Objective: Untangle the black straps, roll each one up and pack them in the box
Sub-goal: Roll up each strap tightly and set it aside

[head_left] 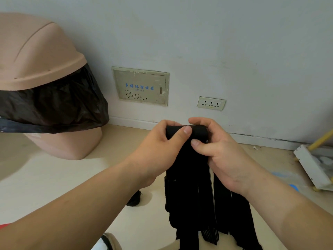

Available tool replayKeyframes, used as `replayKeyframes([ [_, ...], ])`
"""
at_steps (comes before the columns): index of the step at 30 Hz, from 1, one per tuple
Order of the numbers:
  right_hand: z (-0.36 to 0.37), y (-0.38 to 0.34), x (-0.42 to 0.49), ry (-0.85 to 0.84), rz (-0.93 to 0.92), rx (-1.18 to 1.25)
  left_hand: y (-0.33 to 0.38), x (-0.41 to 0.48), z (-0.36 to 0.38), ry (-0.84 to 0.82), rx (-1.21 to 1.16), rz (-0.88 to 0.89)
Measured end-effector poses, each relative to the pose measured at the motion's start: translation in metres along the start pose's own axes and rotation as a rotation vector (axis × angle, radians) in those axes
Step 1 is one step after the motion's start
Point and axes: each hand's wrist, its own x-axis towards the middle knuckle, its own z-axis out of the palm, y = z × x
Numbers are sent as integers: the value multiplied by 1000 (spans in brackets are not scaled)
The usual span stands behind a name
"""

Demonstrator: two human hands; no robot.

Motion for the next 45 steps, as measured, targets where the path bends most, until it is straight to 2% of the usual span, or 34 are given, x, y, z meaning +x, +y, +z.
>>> replayKeyframes([
  [4, -1, -10, 0, -64, 63, 128, 0, -2, -2, -17, 134, 175],
  [8, 2, -5, -5, -43, 49, -43, 0, -7, -4, -112, 170, 225],
  [11, 4, -2, -8, -51, 78, 29, 2, -10, -5, -153, 170, 236],
  [19, -2, -5, 2, -106, 174, -215, 7, -9, -5, -61, 291, 343],
  [24, -7, -12, -1, -97, 97, -213, 7, -5, -13, -50, 214, 264],
  [27, -10, -12, -2, -23, 27, -312, 4, -2, -17, -66, 150, 104],
  [30, -10, -8, -2, 7, -9, -261, -1, 1, -17, -224, -68, -113],
  [32, -8, -7, -3, 14, -5, -192, -3, 2, -14, -310, -136, -167],
  [36, -7, -7, -3, 5, -26, -101, -3, 5, -12, -293, -109, -143],
  [41, -5, -4, -4, -22, -38, -131, -9, 5, -11, -120, 15, -55],
  [45, -4, -10, -1, -30, 78, -69, -6, 3, -13, -118, -15, 7],
])
